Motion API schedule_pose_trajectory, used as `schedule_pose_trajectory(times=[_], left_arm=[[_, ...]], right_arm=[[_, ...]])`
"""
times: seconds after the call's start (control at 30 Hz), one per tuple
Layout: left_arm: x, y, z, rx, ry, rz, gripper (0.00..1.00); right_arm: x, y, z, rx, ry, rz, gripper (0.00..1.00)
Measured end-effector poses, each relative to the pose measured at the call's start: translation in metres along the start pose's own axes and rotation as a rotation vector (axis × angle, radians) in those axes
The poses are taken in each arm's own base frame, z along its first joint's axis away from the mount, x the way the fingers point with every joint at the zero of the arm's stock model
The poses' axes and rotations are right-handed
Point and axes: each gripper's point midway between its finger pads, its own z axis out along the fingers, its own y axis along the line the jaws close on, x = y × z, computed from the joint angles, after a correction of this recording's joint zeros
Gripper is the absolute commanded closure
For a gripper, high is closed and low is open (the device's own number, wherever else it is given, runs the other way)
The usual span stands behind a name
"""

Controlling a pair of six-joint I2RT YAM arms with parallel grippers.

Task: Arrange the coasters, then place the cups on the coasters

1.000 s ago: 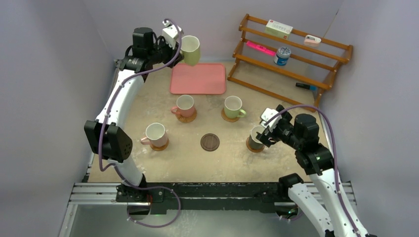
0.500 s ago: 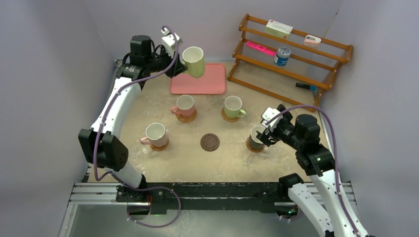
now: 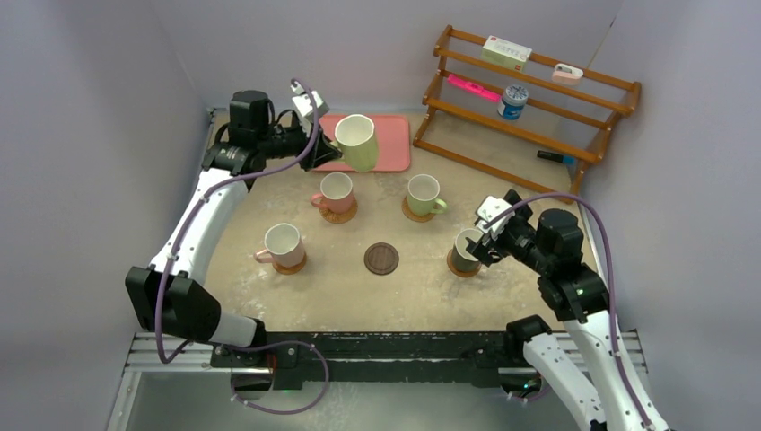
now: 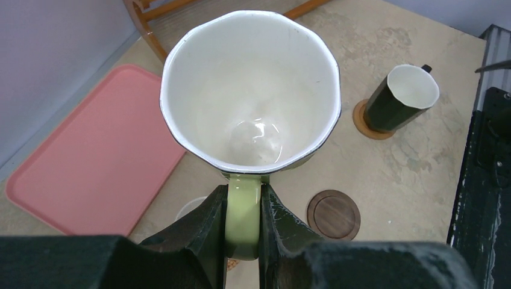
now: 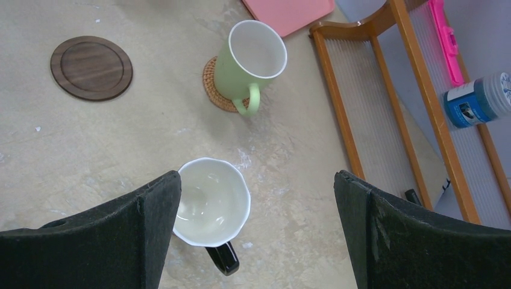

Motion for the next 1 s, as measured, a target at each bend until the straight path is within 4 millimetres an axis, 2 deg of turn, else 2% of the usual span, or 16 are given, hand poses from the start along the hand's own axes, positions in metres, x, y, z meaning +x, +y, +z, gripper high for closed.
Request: schedule_pose_trajectory(times=[0.3, 0.63, 1.0], left_arm=[[0.028, -0.029, -0.012, 0.043, 0.015, 0.080, 1.00], [0.069, -0.034, -0.007, 0.064, 0.064, 0.076, 1.00], [0.094, -0.045, 0.006, 0.084, 0.091, 0.074, 1.00]], right_arm=[[-0.004, -0.001, -0.002, 0.008, -0.016, -0.007, 0.02], [-0.006, -0.002, -0.005, 0.017, -0.029, -0.012, 0.02], [-0.006, -0.002, -0.003, 0.017, -0.029, -0.013, 0.02]])
